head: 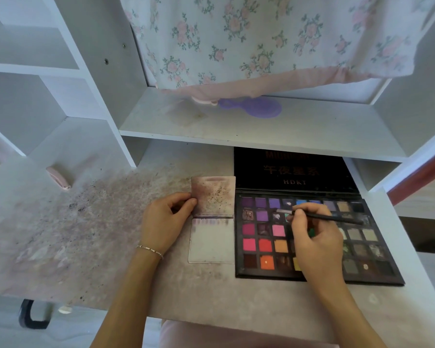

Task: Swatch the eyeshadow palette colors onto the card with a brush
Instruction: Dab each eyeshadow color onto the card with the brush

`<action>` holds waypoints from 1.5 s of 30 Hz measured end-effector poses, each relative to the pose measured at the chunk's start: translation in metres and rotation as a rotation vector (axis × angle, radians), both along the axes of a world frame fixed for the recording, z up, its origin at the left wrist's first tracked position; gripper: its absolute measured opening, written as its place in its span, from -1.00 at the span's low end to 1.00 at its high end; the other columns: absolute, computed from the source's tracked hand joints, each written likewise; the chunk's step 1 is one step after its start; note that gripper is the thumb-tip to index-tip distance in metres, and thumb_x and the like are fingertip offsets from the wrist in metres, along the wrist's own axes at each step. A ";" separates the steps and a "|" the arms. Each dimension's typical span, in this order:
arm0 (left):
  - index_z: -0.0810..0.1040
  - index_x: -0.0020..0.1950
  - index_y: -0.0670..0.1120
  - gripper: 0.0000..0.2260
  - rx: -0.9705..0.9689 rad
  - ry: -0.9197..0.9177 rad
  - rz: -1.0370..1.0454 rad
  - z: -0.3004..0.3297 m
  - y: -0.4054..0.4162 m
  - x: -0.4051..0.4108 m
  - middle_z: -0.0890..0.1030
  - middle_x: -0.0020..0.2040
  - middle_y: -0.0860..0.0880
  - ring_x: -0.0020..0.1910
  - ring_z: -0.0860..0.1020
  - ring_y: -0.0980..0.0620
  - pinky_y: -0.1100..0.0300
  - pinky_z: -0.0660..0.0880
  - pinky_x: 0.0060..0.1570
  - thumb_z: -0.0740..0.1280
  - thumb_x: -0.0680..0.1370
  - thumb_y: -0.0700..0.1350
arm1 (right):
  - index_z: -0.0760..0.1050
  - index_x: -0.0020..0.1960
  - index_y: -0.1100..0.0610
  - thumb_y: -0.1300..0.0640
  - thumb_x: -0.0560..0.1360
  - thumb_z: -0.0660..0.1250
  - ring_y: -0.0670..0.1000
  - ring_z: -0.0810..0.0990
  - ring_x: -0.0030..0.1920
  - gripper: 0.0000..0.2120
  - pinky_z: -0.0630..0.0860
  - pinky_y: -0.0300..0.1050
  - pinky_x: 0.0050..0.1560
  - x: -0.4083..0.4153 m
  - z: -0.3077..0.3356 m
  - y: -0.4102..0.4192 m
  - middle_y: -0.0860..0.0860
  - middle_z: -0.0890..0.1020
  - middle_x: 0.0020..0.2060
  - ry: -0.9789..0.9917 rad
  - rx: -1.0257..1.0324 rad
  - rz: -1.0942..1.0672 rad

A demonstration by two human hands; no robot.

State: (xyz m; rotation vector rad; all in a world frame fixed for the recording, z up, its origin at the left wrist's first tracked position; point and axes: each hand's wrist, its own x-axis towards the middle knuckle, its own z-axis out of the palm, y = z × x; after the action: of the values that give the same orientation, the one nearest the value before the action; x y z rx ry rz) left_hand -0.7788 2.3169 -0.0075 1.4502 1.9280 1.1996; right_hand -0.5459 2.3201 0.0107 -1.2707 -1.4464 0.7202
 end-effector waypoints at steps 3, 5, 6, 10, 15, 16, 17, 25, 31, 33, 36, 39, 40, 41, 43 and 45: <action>0.66 -0.08 -0.07 -0.90 -0.002 0.010 0.001 0.000 0.000 0.000 0.62 -0.24 0.10 -0.26 0.58 0.13 0.22 0.51 -0.13 0.36 0.46 -0.19 | 0.42 -0.17 -0.10 0.36 0.48 0.23 -0.24 0.51 -0.32 -0.67 0.40 -0.47 -0.39 0.003 -0.005 0.001 -0.09 0.54 -0.33 -0.077 -0.008 0.032; 0.66 -0.08 -0.07 -0.90 -0.001 0.008 0.002 0.001 0.000 0.000 0.62 -0.24 0.11 -0.26 0.59 0.12 0.23 0.50 -0.14 0.36 0.46 -0.19 | 0.46 -0.14 0.00 0.40 0.46 0.25 -0.25 0.51 -0.22 -0.71 0.39 -0.51 -0.29 0.002 -0.006 0.001 -0.11 0.53 -0.26 -0.157 0.020 0.088; 0.66 -0.09 -0.06 -0.90 0.000 0.008 0.001 0.001 0.000 0.000 0.62 -0.24 0.12 -0.26 0.59 0.13 0.24 0.50 -0.14 0.36 0.46 -0.19 | 0.47 -0.11 0.04 0.41 0.45 0.26 -0.26 0.50 -0.18 -0.74 0.39 -0.52 -0.25 0.002 -0.007 0.001 -0.12 0.52 -0.24 -0.192 0.034 0.113; 0.66 -0.09 -0.03 -0.89 0.009 0.018 -0.002 0.000 0.000 0.000 0.60 -0.26 0.19 -0.27 0.56 0.23 0.37 0.49 -0.18 0.36 0.46 -0.19 | 0.49 -0.09 0.09 0.35 0.47 0.27 -0.23 0.49 -0.13 -0.83 0.39 -0.50 -0.19 0.002 -0.007 0.002 -0.17 0.50 -0.22 -0.288 0.055 0.158; 0.66 -0.10 -0.04 -0.89 0.018 0.000 -0.003 0.000 0.000 0.001 0.61 -0.27 0.16 -0.28 0.58 0.19 0.29 0.49 -0.17 0.36 0.45 -0.20 | 0.47 -0.08 0.04 0.34 0.46 0.28 -0.15 0.54 -0.16 -0.80 0.46 -0.43 -0.18 0.002 -0.008 0.000 -0.15 0.52 -0.21 -0.289 0.010 0.164; 0.66 -0.10 -0.04 -0.89 0.019 -0.010 -0.004 0.000 -0.001 0.001 0.61 -0.27 0.15 -0.28 0.58 0.18 0.27 0.50 -0.16 0.36 0.45 -0.21 | 0.48 -0.07 0.05 0.34 0.45 0.29 -0.15 0.54 -0.16 -0.80 0.47 -0.41 -0.18 0.002 -0.008 -0.001 -0.14 0.52 -0.21 -0.292 0.004 0.165; 0.65 -0.11 -0.04 -0.89 0.019 -0.016 -0.005 0.000 -0.001 0.001 0.61 -0.27 0.15 -0.28 0.58 0.18 0.27 0.50 -0.16 0.36 0.45 -0.21 | 0.49 -0.07 0.06 0.34 0.45 0.29 -0.16 0.54 -0.16 -0.81 0.48 -0.40 -0.18 0.002 -0.008 -0.001 -0.13 0.53 -0.20 -0.299 -0.001 0.166; 0.65 -0.10 -0.05 -0.89 0.015 -0.018 0.000 0.000 -0.001 0.001 0.62 -0.25 0.13 -0.27 0.59 0.11 0.17 0.53 -0.12 0.36 0.46 -0.21 | 0.53 -0.11 0.10 0.36 0.42 0.32 -0.20 0.52 -0.09 -0.82 0.44 -0.47 -0.14 0.002 -0.008 -0.002 -0.13 0.54 -0.21 -0.337 -0.025 0.181; 0.66 -0.09 -0.05 -0.90 0.001 -0.013 0.004 0.001 -0.001 0.001 0.63 -0.24 0.10 -0.24 0.60 0.09 0.12 0.53 -0.09 0.36 0.46 -0.19 | 0.53 -0.11 0.09 0.35 0.43 0.31 -0.23 0.52 -0.10 -0.82 0.44 -0.46 -0.13 0.003 -0.008 -0.001 -0.14 0.54 -0.21 -0.328 -0.043 0.176; 0.65 -0.08 -0.05 -0.90 -0.004 -0.016 0.006 0.001 -0.001 0.001 0.64 -0.23 0.09 -0.24 0.60 0.07 0.11 0.53 -0.08 0.36 0.46 -0.19 | 0.53 -0.12 0.09 0.35 0.43 0.31 -0.21 0.52 -0.11 -0.83 0.44 -0.46 -0.16 0.003 -0.008 -0.001 -0.13 0.54 -0.22 -0.315 -0.044 0.168; 0.65 -0.08 -0.05 -0.90 -0.006 -0.018 0.011 0.001 -0.001 0.001 0.64 -0.24 0.08 -0.24 0.60 0.06 0.12 0.53 -0.07 0.36 0.46 -0.19 | 0.54 -0.09 0.11 0.34 0.44 0.30 -0.20 0.53 -0.15 -0.84 0.43 -0.48 -0.15 0.002 -0.007 -0.001 -0.16 0.53 -0.21 -0.327 -0.040 0.177; 0.65 -0.09 -0.06 -0.90 -0.002 -0.011 0.011 0.002 -0.001 0.001 0.63 -0.25 0.07 -0.25 0.60 0.06 0.14 0.52 -0.09 0.36 0.46 -0.20 | 0.53 -0.13 0.07 0.35 0.43 0.31 -0.18 0.54 -0.18 -0.81 0.47 -0.43 -0.19 0.002 -0.007 0.000 -0.13 0.55 -0.23 -0.296 -0.067 0.180; 0.65 -0.09 -0.06 -0.90 0.001 -0.006 0.012 0.002 -0.001 0.002 0.63 -0.26 0.08 -0.26 0.59 0.07 0.15 0.52 -0.10 0.36 0.45 -0.20 | 0.52 -0.15 0.05 0.36 0.43 0.31 -0.17 0.54 -0.19 -0.79 0.48 -0.39 -0.22 0.003 -0.006 0.000 -0.11 0.56 -0.25 -0.275 -0.065 0.174; 0.65 -0.09 -0.06 -0.90 0.003 -0.001 0.013 0.002 -0.001 0.002 0.63 -0.26 0.08 -0.26 0.59 0.08 0.16 0.52 -0.11 0.36 0.45 -0.20 | 0.51 -0.17 0.02 0.37 0.42 0.31 -0.15 0.54 -0.20 -0.76 0.49 -0.37 -0.26 0.004 -0.006 -0.001 -0.10 0.56 -0.26 -0.254 -0.052 0.171; 0.65 -0.09 -0.05 -0.90 0.001 -0.004 0.013 0.001 -0.001 0.001 0.63 -0.26 0.10 -0.26 0.59 0.10 0.21 0.51 -0.13 0.36 0.45 -0.19 | 0.47 -0.18 -0.08 0.37 0.42 0.30 -0.12 0.54 -0.23 -0.67 0.48 -0.34 -0.32 0.004 -0.003 -0.001 -0.11 0.55 -0.30 -0.218 -0.021 0.176; 0.65 -0.09 -0.04 -0.90 0.000 -0.010 0.004 0.001 -0.001 0.001 0.62 -0.27 0.15 -0.27 0.59 0.15 0.28 0.50 -0.15 0.36 0.46 -0.20 | 0.45 -0.17 -0.13 0.37 0.43 0.29 -0.11 0.53 -0.26 -0.63 0.47 -0.33 -0.34 0.002 -0.001 -0.001 -0.13 0.54 -0.31 -0.173 -0.008 0.184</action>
State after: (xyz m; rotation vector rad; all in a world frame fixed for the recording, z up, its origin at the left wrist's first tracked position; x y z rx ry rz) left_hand -0.7782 2.3163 -0.0068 1.4386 1.9251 1.2069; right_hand -0.5435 2.3188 0.0100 -1.2418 -1.7197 0.7521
